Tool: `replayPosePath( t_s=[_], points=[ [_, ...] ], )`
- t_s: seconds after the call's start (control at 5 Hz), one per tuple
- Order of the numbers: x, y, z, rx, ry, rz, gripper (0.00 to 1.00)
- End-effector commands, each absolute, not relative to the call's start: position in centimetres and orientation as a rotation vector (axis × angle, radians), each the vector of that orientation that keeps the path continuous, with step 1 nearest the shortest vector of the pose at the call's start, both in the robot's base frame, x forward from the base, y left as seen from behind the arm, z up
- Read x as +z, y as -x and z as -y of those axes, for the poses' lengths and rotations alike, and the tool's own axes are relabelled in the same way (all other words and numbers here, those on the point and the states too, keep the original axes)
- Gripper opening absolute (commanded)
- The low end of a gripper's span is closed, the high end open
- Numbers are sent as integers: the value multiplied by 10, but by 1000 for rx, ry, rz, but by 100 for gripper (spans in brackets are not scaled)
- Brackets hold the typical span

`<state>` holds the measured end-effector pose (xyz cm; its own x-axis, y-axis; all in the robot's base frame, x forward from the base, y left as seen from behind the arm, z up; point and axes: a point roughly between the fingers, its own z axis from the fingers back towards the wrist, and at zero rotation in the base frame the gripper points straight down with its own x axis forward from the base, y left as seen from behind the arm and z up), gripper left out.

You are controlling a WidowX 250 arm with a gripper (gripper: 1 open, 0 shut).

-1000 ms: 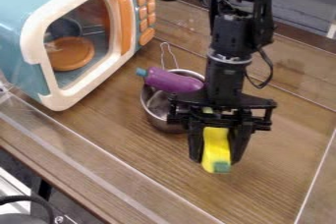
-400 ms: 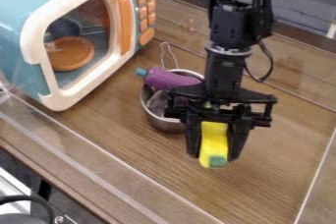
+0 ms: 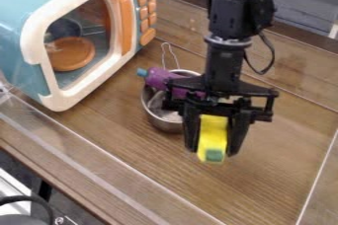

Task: Put the banana in the silver pot

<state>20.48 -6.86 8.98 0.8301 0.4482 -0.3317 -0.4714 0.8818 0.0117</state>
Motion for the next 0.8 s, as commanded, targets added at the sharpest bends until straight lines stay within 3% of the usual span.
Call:
replayPosePath(
  t_s=[0.0, 0.6],
  points=[
    [109, -212, 67, 468, 109, -275, 0],
    [122, -211, 59, 417, 124, -273, 0]
  ],
)
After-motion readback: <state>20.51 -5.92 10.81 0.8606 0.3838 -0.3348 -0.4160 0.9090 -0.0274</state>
